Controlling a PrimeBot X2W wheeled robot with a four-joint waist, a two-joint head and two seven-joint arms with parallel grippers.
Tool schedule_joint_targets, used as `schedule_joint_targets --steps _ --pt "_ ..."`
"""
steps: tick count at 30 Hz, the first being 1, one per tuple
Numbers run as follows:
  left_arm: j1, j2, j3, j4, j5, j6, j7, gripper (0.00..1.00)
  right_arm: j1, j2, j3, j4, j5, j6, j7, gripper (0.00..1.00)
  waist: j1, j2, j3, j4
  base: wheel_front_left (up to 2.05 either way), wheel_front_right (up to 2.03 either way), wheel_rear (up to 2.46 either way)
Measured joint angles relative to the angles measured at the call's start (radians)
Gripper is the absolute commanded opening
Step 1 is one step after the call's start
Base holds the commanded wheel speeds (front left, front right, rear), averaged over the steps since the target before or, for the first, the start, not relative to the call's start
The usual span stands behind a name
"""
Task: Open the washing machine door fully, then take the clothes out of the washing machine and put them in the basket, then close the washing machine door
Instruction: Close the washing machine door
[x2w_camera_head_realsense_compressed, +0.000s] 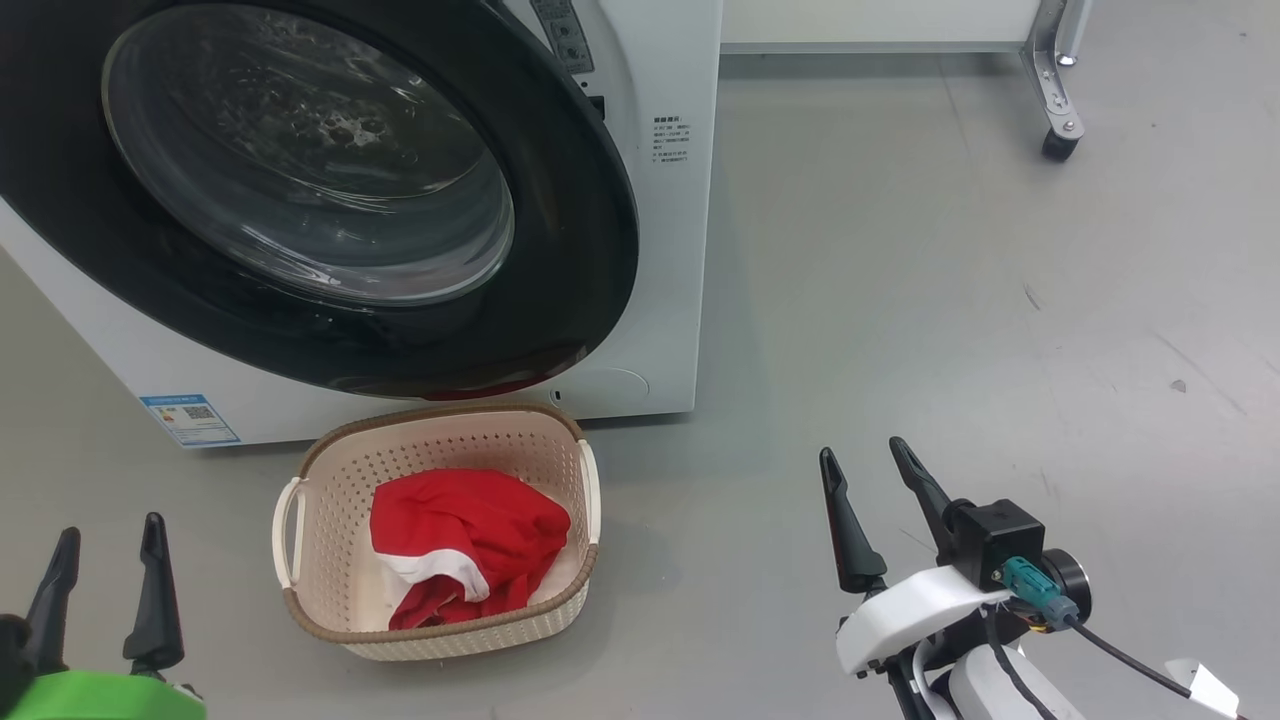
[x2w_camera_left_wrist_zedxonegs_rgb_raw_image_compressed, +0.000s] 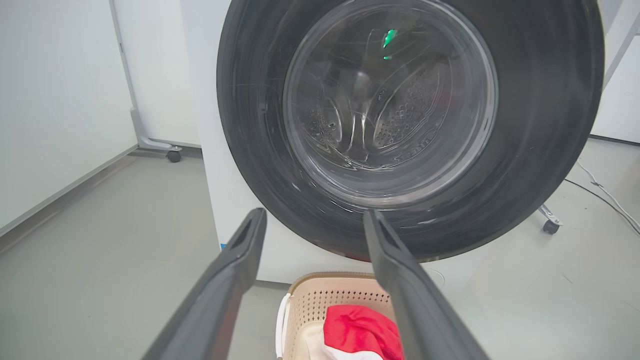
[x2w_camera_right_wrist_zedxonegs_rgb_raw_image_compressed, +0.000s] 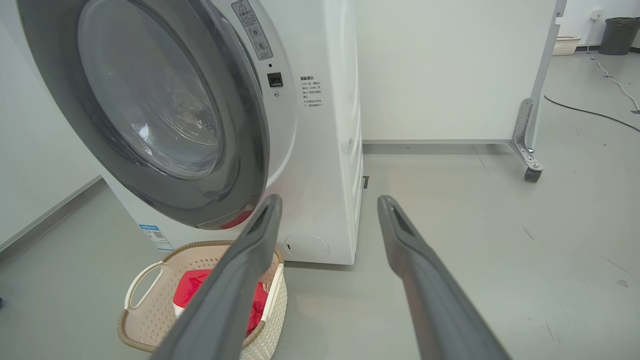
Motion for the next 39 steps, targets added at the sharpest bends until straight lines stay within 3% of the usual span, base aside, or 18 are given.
schedule_joint_targets --steps 33,34,35,36,39 --pt "0.065 -0.044 0.003 -0.035 0.079 0.000 0.000 1.00 0.019 0.001 -0.011 -0.003 0.000 0.001 0.000 1.00 0.0000 0.0000 -0.010 0.004 0.00 0.00 0.00" --pt "0.066 -0.045 0.003 -0.035 0.079 0.000 0.000 1.00 0.019 0.001 -0.011 -0.005 -0.001 0.001 0.000 0.80 0.0000 0.0000 -0.009 0.004 0.00 0.00 0.00" --pt "0.066 -0.045 0.002 -0.035 0.079 0.000 0.000 1.00 0.019 0.000 -0.012 -0.008 -0.002 0.001 0.000 0.16 0.0000 0.0000 -0.008 0.005 0.00 0.00 0.00" --pt "0.066 -0.046 0.000 -0.036 0.080 0.000 0.000 1.00 0.019 0.000 -0.013 -0.015 -0.006 0.001 0.000 0.00 0.0000 0.0000 -0.007 0.005 0.00 0.00 0.00" --pt "0.066 -0.048 -0.015 -0.042 0.082 0.000 0.000 1.00 0.013 0.000 -0.016 -0.041 -0.019 0.006 0.000 0.00 0.0000 0.0000 0.000 0.010 0.00 0.00 0.00"
